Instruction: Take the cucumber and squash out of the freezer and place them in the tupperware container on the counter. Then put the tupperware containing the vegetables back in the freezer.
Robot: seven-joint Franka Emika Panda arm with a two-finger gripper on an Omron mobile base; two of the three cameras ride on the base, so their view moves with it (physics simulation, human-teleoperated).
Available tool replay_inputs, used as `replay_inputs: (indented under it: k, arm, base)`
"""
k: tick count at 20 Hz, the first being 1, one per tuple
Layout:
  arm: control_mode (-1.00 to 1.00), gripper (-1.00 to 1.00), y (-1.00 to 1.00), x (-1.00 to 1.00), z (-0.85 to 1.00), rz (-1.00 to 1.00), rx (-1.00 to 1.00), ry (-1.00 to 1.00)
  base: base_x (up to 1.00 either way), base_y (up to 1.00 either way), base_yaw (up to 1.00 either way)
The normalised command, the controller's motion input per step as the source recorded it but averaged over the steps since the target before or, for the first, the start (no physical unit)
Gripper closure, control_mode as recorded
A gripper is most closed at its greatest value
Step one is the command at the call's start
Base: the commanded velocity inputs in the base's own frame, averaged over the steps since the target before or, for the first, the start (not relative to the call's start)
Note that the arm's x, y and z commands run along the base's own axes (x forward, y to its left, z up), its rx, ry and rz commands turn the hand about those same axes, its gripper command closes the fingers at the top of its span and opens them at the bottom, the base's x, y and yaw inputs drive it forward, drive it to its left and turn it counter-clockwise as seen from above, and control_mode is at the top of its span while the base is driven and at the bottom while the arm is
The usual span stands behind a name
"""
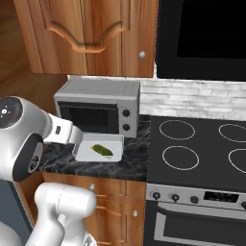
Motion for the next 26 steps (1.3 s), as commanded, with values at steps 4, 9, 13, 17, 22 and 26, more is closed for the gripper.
replay_inputs:
  k: [4,9,13,17,22,26]
  arm:
    - [-1.00,-1.00,0.00,-0.14,0.00,0.00,0.00,-0.01]
    - [1.00,-1.00,0.00,-0.07,0.00,0.00,0.00,0.00]
    - [1.00,-1.00,0.00,0.00,0.00,0.00,0.00,0.00]
    - [1.00,-1.00,0.00,0.00,0.00,0.00,0.00,0.00]
    - [1.00,-1.00,0.00,0.00,0.00,0.00,0.00,0.00]
    - [1.00,-1.00,0.00,0.00,0.00,0.00,0.00,0.00]
  base:
    - [0.00,0.00,0.00]
    - [-0.70,0.00,-0.26]
    - [-1.00,-0.03,-0.21]
    - [-0.99,0.31,0.00]
    - [-0.55,0.71,0.11]
    - [0.13,0.85,0.24]
